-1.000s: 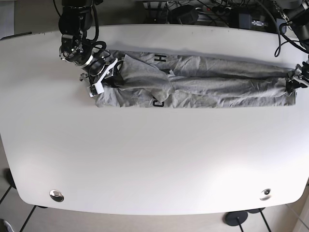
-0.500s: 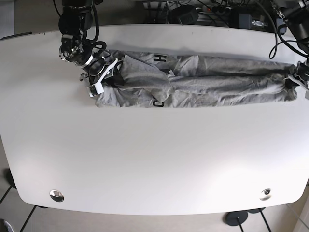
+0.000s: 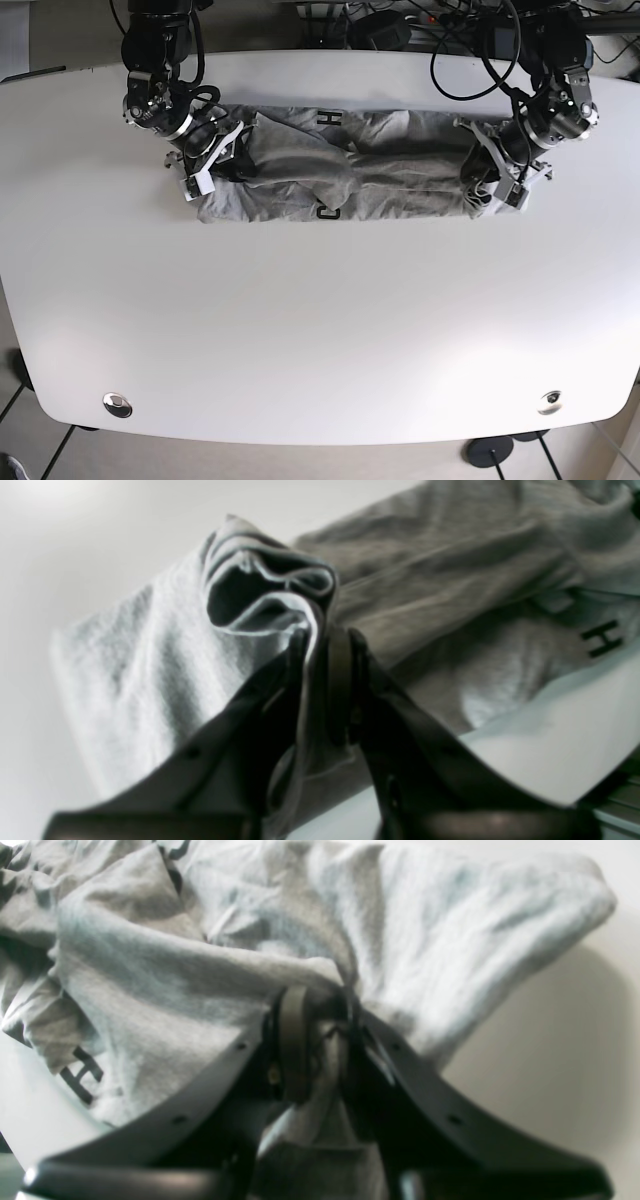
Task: Fold the T-shirt properly
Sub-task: 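Move the left gripper inward and grasp the shirt's folded end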
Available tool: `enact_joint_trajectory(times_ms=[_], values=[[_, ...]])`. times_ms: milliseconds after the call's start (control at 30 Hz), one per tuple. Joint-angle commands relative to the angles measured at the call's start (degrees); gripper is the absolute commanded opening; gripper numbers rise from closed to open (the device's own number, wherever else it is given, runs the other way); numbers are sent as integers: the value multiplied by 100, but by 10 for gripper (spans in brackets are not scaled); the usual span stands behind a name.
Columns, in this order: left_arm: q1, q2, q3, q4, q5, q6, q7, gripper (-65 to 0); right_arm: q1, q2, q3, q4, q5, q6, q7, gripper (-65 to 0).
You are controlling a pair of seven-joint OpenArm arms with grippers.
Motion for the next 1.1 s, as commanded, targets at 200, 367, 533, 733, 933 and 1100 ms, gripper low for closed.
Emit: enact_joint_trajectory(times_ms=[200,367,533,733,933,1100], values=[[-243,62,383,89,-83,-8,-81,-650,60,21,-6,87,110,12,127,-549],[-349,54,435,-210,-83,-8,-81,-594,69,21,-6,87,110,30,127,-549],[-393,-52,963,-131,-83,-8,-81,-307,78,21,-15,87,110,30,127,-549],[-384,-52,1631,749,40,-8,-81,-301,78,21,-15,87,110,30,127,-549],[-568,-25,365,819,40,-8,-81,-306,51,-49,-15,773,523,39,91,-496],[-586,-87,-558,-175,57,-8,-81,-449,-142,-23,187,1582,1473,3,-445,-179]])
